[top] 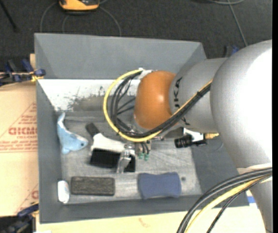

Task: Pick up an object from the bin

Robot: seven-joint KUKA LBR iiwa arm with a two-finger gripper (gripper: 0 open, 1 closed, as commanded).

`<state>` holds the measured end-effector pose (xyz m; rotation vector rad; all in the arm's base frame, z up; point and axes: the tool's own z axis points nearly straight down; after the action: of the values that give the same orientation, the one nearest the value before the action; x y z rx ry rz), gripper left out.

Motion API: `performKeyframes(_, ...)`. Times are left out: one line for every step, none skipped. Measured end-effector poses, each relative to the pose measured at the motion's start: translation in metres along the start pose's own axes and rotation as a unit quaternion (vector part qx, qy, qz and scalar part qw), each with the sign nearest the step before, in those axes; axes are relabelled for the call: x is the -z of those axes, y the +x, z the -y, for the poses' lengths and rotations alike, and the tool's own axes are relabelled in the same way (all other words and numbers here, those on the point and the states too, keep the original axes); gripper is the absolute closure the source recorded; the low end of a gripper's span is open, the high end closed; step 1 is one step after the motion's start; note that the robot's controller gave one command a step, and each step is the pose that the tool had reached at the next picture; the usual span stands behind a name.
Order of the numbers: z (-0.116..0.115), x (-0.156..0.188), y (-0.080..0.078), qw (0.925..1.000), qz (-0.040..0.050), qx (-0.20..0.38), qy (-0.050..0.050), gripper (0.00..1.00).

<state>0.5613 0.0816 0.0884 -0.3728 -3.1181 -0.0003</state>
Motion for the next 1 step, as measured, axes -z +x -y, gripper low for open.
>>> performKeyframes(0.0002, 0.0148, 0.0002, 1.0000, -0.0005, 0.000, 0.000, 1.00)
